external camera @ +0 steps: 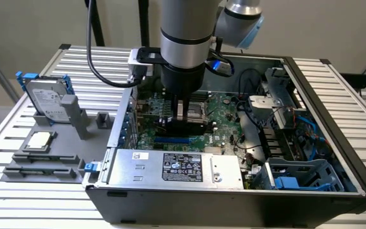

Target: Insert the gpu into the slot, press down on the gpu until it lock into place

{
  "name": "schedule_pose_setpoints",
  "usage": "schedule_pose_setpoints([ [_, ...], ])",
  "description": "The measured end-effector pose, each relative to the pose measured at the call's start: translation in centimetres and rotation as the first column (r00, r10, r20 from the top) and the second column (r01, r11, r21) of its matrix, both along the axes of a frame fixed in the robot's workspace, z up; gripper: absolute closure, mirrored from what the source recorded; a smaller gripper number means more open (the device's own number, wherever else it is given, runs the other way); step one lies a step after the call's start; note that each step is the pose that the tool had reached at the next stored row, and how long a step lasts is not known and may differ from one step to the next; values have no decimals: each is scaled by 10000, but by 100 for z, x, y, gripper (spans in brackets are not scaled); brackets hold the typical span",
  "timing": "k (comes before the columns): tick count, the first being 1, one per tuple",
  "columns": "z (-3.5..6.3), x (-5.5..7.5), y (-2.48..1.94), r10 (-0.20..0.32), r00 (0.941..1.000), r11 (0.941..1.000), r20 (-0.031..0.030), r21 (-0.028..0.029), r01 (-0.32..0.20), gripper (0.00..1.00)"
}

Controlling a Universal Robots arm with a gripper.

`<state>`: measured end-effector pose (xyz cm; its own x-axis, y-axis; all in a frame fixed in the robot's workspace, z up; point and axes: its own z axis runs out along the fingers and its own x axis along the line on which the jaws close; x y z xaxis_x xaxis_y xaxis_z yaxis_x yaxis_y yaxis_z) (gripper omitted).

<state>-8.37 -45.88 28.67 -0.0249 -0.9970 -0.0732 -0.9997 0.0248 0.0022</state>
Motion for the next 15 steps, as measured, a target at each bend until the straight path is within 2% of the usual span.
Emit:
schedule_pose_setpoints([
  [3,-44,-1,0,-12,10000,10000,-2,4,12,74],
  [9,-55,-1,2,-19,10000,10000,-11,11,19,74],
  [15,-62,-2,7,-63,9999,10000,-80,7,63,74],
])
